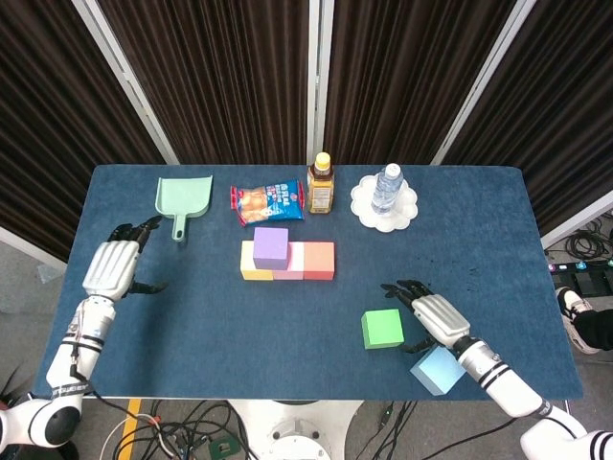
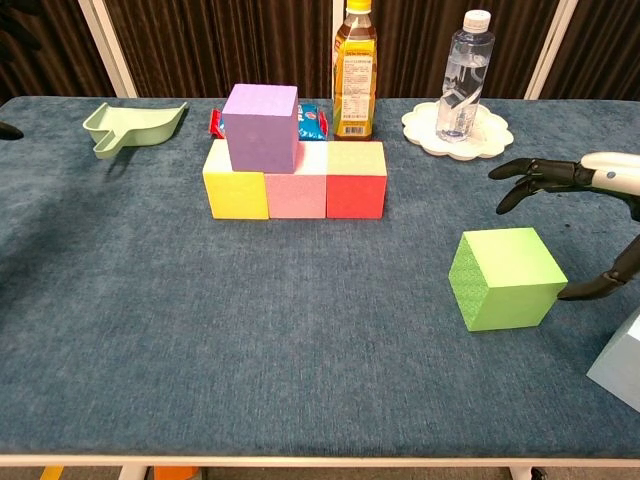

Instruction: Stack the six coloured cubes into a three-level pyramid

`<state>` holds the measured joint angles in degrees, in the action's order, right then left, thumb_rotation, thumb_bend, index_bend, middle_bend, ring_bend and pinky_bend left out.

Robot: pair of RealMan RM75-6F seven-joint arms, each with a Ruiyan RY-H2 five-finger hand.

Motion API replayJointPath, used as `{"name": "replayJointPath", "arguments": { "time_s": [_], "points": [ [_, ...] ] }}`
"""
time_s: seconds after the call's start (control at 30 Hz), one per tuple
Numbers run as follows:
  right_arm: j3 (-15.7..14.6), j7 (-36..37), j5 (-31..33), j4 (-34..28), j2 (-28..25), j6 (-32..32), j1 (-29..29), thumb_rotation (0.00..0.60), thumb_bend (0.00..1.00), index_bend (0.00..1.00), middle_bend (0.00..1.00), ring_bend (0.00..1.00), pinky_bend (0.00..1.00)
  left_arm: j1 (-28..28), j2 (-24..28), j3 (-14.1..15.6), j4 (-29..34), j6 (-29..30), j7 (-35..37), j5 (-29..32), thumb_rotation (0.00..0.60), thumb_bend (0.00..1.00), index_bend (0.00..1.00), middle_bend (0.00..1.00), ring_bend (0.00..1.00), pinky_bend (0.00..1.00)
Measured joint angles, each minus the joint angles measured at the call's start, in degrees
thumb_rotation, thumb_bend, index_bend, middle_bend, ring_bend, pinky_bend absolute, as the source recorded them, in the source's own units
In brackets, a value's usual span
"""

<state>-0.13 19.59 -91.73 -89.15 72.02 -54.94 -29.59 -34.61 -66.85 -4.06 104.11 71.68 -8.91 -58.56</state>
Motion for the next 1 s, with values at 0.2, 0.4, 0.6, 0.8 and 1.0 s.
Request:
{"name": "replayJointPath", "arguments": {
  "time_s": [0.2, 0.4, 0.6, 0.8, 1.0],
  "points": [
    [-1.32, 1.91, -4.54, 5.03, 3.05, -2.82, -0.79, 0.600, 0.00, 0.00, 0.23, 0.00, 0.00, 1.14, 0.64, -1.08, 0.10, -1.34, 0.76, -0.60, 0.600, 0.04, 0.08, 0.15, 0.19, 0.12],
    [-2.36, 4.26, -7.51, 9.10, 5.55, -5.18, -1.91, 0.600, 0.00, 0.03, 0.25, 0.00, 0.00, 1.71, 0.92, -1.93, 0.17, -2.70, 1.00, -0.44, 0.600, 0.04, 0.08, 0.15, 0.19, 0.12],
    [-3.36, 5.41, -9.06, 12.46, 7.55, -7.49, -2.35, 0.600, 0.04, 0.13, 0.34, 0.00, 0.00, 2.34, 1.25, -2.67, 0.39, -3.98, 1.58, -0.70, 0.600, 0.04, 0.08, 0.15, 0.19, 0.12],
    [-3.09, 4.96, -9.17, 13.54, 8.28, -10.47, -2.26, 0.600, 0.10, 0.19, 0.43, 0.03, 0.00, 2.94, 1.68, -3.58, 0.37, -4.57, 2.41, -0.78, 0.600, 0.04, 0.08, 0.15, 0.19, 0.12],
    [-0.78, 5.53, -7.57, 8.79, 4.99, -12.88, -2.49, 0.600, 0.10, 0.19, 0.43, 0.03, 0.00, 3.96, 2.28, -3.92, 0.74, -4.37, 2.80, -1.42, 0.600, 0.04, 0.08, 0.15, 0.19, 0.12]
  ]
}}
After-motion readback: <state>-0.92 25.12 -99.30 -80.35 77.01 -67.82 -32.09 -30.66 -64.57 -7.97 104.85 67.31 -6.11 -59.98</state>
